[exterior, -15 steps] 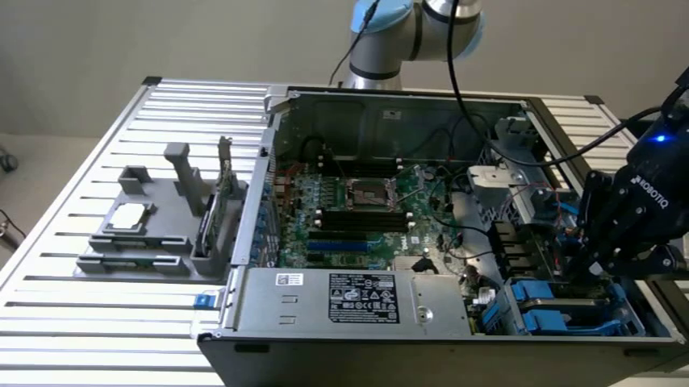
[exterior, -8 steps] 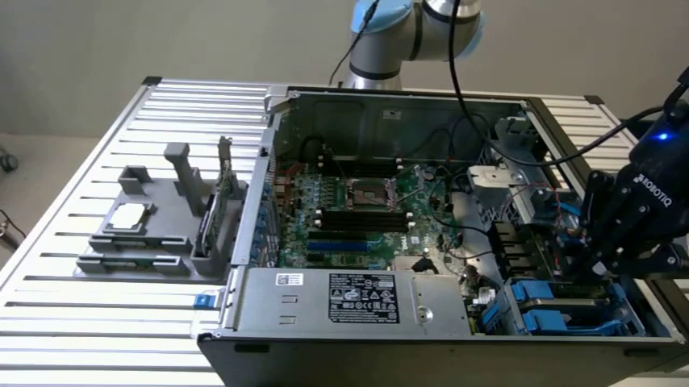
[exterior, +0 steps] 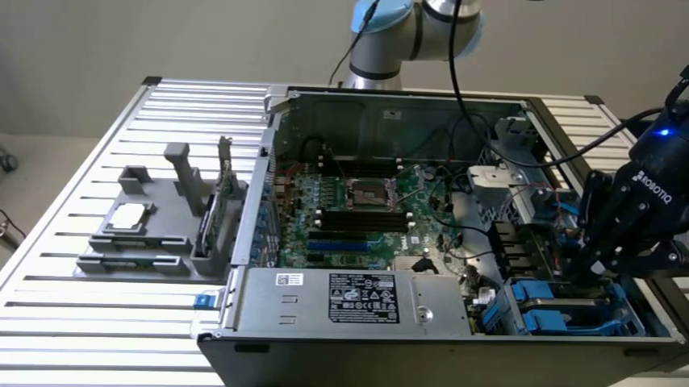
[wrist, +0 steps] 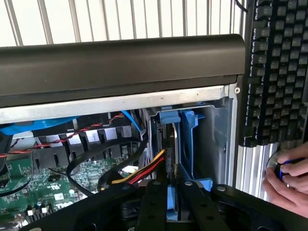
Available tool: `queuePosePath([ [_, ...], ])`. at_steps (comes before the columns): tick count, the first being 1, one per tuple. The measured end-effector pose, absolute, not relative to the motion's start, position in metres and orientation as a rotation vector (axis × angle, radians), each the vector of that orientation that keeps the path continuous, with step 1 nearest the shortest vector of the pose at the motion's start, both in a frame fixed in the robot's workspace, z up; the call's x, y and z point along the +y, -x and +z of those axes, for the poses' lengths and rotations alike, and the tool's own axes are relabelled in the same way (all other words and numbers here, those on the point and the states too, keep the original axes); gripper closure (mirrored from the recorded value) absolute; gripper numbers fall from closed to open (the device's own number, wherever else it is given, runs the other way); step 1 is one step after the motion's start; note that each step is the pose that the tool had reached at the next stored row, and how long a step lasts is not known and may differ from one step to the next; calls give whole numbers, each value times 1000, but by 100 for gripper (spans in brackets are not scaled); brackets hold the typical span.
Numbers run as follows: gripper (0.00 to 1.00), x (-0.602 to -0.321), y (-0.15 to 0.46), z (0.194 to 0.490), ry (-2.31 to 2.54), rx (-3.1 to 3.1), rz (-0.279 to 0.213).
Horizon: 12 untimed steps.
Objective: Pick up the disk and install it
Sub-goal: 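Insert the first disk wire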
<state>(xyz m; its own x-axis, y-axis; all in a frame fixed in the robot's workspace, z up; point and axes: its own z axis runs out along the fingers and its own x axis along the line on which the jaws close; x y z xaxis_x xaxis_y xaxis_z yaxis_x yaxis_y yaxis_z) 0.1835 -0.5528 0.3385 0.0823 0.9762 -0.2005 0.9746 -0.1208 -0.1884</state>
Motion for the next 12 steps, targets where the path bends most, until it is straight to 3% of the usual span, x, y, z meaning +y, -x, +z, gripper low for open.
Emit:
queuePosePath([
  [12,84,-547,-200,338,2267,-2053,516],
])
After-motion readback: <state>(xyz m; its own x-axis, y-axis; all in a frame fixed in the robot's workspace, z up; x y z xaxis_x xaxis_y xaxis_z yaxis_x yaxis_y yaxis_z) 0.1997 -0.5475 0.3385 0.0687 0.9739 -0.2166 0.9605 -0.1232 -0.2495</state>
